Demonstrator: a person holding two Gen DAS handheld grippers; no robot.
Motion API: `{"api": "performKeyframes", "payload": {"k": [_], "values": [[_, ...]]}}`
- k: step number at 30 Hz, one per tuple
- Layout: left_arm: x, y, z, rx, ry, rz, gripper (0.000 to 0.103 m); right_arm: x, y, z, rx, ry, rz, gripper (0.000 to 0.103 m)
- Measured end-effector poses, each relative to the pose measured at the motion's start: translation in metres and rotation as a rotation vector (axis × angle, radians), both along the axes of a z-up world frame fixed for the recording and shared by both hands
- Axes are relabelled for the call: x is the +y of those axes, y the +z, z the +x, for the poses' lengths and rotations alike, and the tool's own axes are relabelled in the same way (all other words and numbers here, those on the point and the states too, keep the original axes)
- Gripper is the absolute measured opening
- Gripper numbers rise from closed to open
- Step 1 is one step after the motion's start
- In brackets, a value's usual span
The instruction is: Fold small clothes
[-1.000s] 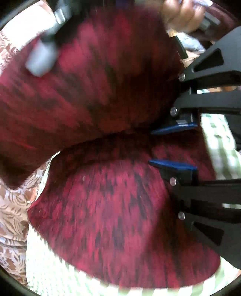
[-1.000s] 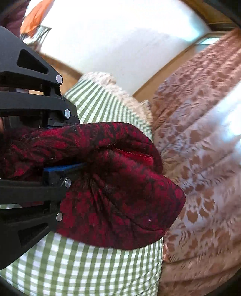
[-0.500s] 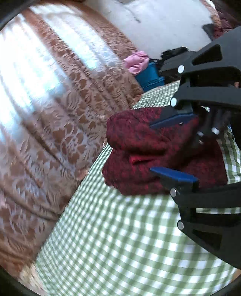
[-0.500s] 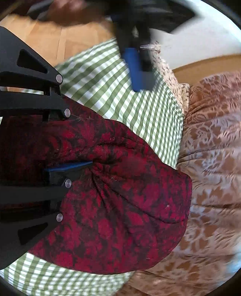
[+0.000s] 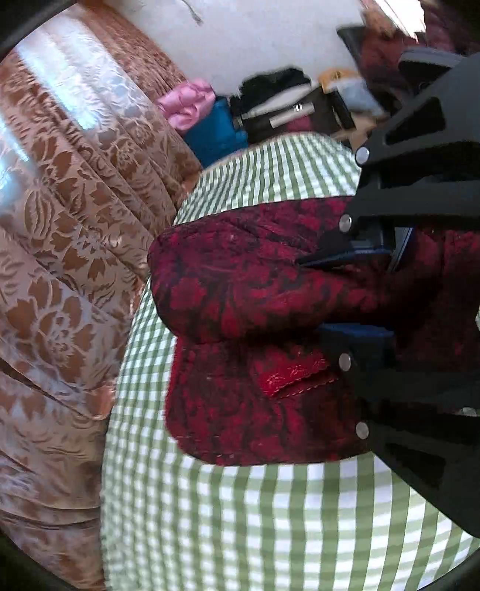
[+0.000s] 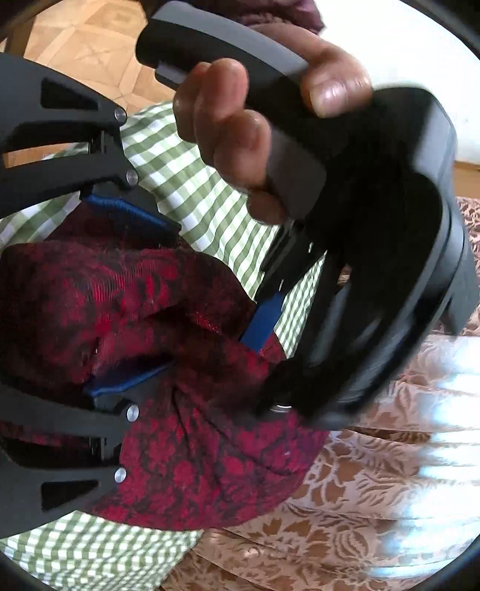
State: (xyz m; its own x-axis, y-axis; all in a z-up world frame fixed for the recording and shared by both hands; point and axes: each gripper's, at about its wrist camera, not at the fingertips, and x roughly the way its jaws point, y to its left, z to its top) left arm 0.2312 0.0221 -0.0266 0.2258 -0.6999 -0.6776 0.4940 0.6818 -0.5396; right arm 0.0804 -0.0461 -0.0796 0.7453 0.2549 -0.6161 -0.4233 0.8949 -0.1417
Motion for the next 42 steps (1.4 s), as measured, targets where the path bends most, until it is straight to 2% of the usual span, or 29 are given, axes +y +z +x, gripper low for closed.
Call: {"api": "performKeyframes", "payload": {"k": [3,6,10,12,13,16,17,20,23,26,28,30,33,34,37,39,42], "values": [[-0.009,0.013,-0.007,-0.045,0.001,0.059,0.017,-0.007,0.005,-0.002,-0.004,0.024,0.041,0.077],[-0.005,0.025,-0.005,-0.065,0.012,0.093,0.016,-0.022,0.022,-0.014,0.032,0.112,0.111,0.084],[0.005,0.035,-0.003,-0.082,0.02,0.121,0.016,-0.077,0.052,-0.039,0.199,0.261,0.351,0.084],[0.008,0.034,-0.001,-0.08,0.022,0.133,0.016,-0.103,0.062,-0.051,0.205,0.255,0.396,0.082],[0.009,0.033,-0.001,-0.077,0.026,0.136,0.016,-0.115,0.065,-0.053,0.193,0.225,0.399,0.074],[0.015,0.032,-0.002,-0.068,0.043,0.157,0.016,-0.127,0.06,-0.044,0.166,0.121,0.332,0.059],[0.016,0.031,-0.002,-0.068,0.049,0.167,0.016,-0.126,0.056,-0.036,0.161,0.095,0.305,0.057],[0.025,0.027,0.001,-0.062,0.09,0.226,0.016,-0.094,0.038,-0.022,0.146,0.064,0.226,0.057],[0.043,0.008,0.012,-0.005,0.185,0.297,0.016,-0.037,0.014,-0.006,0.096,0.041,0.06,0.058],[0.055,-0.021,0.018,0.047,0.279,0.31,0.018,-0.002,-0.016,0.011,0.079,0.023,-0.052,0.058],[0.057,-0.031,0.017,0.042,0.329,0.292,0.02,0.012,-0.028,0.009,0.03,0.012,-0.107,0.058],[0.054,-0.034,0.01,0.007,0.373,0.275,0.022,0.015,-0.03,0.007,0.001,0.012,-0.119,0.058],[0.044,-0.031,-0.007,-0.105,0.418,0.318,0.025,-0.003,-0.019,0.006,0.048,0.051,-0.032,0.058],[0.04,-0.03,-0.012,-0.144,0.429,0.339,0.025,-0.014,-0.012,0.007,0.099,0.082,0.038,0.058],[0.038,-0.029,-0.016,-0.194,0.45,0.351,0.025,-0.056,0.013,0.012,0.241,0.121,0.241,0.058],[0.041,-0.028,-0.016,-0.215,0.458,0.342,0.026,-0.087,0.037,0.016,0.223,0.062,0.341,0.058],[0.041,-0.027,-0.018,-0.246,0.458,0.344,0.026,-0.116,0.063,0.036,0.17,-0.07,0.433,0.058]]}}
